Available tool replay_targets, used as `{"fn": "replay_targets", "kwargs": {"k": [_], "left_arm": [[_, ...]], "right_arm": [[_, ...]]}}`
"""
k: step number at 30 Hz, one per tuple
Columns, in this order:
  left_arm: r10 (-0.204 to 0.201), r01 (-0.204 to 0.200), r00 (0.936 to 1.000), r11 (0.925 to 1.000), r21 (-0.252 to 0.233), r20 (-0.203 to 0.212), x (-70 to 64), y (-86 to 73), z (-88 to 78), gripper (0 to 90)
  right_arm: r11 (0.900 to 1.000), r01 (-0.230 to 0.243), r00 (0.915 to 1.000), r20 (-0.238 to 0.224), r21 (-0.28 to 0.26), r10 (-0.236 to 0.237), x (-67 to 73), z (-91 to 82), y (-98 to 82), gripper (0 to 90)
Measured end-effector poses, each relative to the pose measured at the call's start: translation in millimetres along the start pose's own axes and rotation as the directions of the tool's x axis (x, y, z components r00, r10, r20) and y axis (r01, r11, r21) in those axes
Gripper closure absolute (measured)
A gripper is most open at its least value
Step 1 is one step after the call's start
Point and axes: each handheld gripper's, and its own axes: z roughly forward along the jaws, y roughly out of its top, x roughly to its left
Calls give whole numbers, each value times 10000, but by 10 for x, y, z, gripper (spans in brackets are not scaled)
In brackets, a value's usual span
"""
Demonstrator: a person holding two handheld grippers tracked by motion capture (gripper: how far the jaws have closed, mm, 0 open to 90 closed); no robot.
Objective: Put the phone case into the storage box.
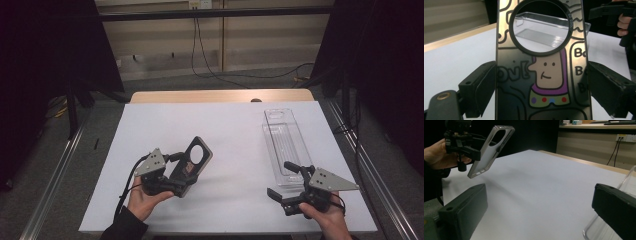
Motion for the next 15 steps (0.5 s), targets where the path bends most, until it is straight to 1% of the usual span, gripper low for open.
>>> {"fn": "replay_targets", "kwargs": {"k": [2, 3, 5, 6, 8, 9, 11, 12, 15], "left_arm": [[70, -69, 9999, 10000, -67, 100, -2, 40, 81, 123], [81, -81, 9998, 10000, -26, 203, -7, 62, 121, 122], [176, -176, 9994, 9998, 10, 284, -31, 102, 194, 122], [239, -241, 9989, 9997, 41, 399, -43, 122, 227, 122], [405, -415, 9976, 9990, 169, 558, -68, 161, 283, 122], [530, -546, 9963, 9983, 223, 669, -84, 182, 316, 122], [510, -528, 9944, 9985, 170, 928, -93, 198, 357, 122], [514, -530, 9932, 9985, 133, 1045, -106, 202, 378, 122], [600, -622, 9902, 9980, 134, 1261, -142, 186, 401, 122]], "right_arm": [[9999, 7, 10000, -51, -112, -8, -1, 23, 60, 0], [9999, 44, 10000, -64, -121, -45, -2, 35, 95, 0], [9996, 94, 9999, -139, -251, -98, -12, 61, 163, 0], [9996, 47, 9999, -162, -263, -51, -16, 72, 181, 0], [9995, 139, 9997, -196, -292, -145, -36, 112, 217, 0], [9996, 99, 9996, -256, -267, -106, -43, 135, 228, 0], [9999, 60, 9985, -549, -115, -67, -58, 190, 241, 0], [9999, 98, 9979, -637, -71, -102, -61, 208, 244, 0], [10000, -51, 9969, -787, -59, 47, -54, 287, 264, 0]]}}
